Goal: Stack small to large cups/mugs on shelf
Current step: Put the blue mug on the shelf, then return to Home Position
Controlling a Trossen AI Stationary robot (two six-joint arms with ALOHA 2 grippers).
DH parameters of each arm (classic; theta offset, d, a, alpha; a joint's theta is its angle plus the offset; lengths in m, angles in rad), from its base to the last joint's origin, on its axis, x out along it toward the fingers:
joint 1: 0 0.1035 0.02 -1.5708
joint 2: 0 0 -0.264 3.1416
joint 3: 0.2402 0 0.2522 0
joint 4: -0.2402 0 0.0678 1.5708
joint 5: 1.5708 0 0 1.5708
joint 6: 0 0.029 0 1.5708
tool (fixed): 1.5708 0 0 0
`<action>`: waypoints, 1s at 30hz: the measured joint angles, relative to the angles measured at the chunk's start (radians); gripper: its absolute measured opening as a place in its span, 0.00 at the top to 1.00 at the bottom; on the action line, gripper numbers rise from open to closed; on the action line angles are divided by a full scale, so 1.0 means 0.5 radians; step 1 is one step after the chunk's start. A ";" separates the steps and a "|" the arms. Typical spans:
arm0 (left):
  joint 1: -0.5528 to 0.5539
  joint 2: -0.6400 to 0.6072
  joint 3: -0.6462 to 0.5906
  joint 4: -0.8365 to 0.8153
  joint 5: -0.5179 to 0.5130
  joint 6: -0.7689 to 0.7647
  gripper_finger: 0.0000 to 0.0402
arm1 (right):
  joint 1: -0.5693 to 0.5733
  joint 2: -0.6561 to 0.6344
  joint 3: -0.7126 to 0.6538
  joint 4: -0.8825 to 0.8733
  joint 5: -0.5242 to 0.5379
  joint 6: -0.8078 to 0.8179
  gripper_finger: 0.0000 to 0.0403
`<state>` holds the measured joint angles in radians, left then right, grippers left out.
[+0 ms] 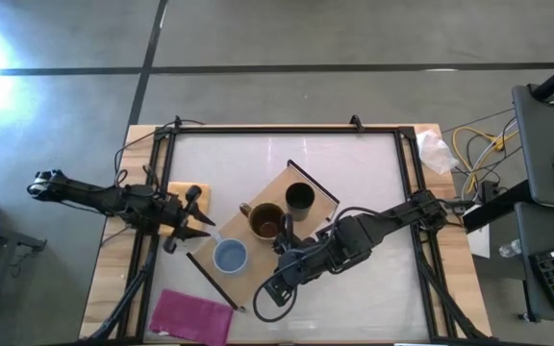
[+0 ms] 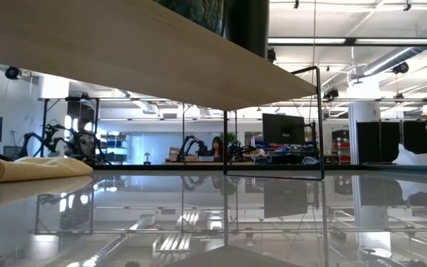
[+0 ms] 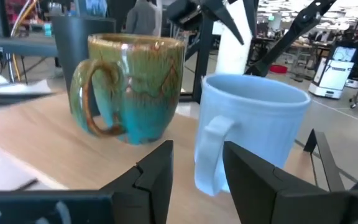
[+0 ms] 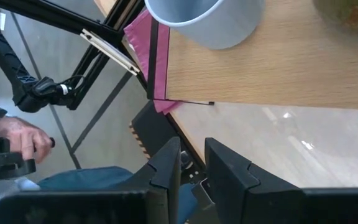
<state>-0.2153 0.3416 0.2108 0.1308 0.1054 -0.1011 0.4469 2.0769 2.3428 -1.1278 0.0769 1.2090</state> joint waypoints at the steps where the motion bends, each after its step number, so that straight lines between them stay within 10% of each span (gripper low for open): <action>1: 0.000 -0.023 0.000 -0.038 -0.001 -0.024 0.69 | 0.000 0.000 0.000 0.000 0.000 -0.006 0.83; 19: 0.000 -0.509 0.077 0.196 0.080 -0.924 0.69 | 0.010 -0.067 0.016 -0.019 -0.072 0.208 0.83; 25: -0.001 -0.623 0.079 0.193 0.248 -0.916 0.69 | 0.034 -0.087 0.026 0.725 0.020 -0.893 0.83; 30: 0.000 -0.623 0.126 0.061 0.256 -0.910 0.69 | -0.030 -0.139 0.023 0.635 0.044 -1.355 0.83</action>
<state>-0.2154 0.0302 0.2738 0.1615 0.2333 -0.5562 0.4320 2.0075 2.3545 -0.8102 0.0987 0.5314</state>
